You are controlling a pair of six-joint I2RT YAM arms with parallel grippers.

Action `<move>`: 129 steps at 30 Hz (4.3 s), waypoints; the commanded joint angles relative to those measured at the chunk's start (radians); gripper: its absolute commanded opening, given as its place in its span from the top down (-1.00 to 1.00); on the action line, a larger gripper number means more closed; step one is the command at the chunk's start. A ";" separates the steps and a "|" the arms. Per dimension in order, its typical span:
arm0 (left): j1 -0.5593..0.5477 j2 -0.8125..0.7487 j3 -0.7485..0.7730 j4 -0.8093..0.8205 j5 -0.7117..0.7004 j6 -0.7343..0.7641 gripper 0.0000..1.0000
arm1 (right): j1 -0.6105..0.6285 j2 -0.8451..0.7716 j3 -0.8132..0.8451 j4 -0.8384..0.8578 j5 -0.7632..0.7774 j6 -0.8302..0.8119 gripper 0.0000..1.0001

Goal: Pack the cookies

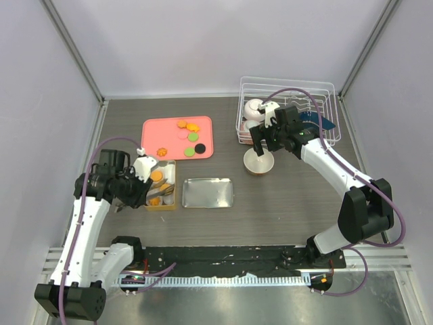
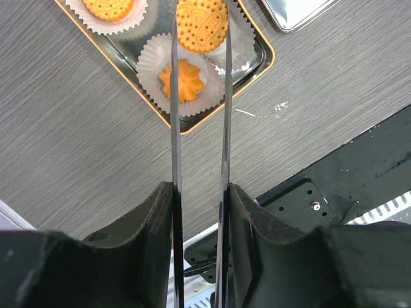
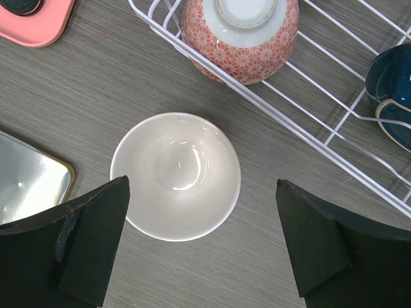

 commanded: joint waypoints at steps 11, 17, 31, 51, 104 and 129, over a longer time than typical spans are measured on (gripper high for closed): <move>-0.005 0.044 0.032 0.033 -0.005 0.076 0.18 | 0.008 0.010 0.044 0.015 0.017 -0.015 -1.00; -0.005 0.057 0.070 0.027 -0.011 0.087 0.18 | 0.008 0.017 0.044 0.013 0.020 -0.017 -0.99; -0.005 0.031 0.091 0.021 0.016 0.076 0.19 | 0.008 0.024 0.046 0.010 0.018 -0.015 -0.99; -0.004 0.003 0.028 0.055 0.046 0.092 0.21 | 0.008 0.033 0.047 0.009 0.024 -0.017 -0.99; -0.004 -0.052 -0.014 0.033 0.052 0.085 -0.02 | 0.008 0.046 0.052 0.004 0.031 -0.020 -0.99; -0.004 -0.025 0.098 0.240 -0.010 -0.068 -0.04 | 0.006 0.061 0.053 0.002 0.027 -0.020 -1.00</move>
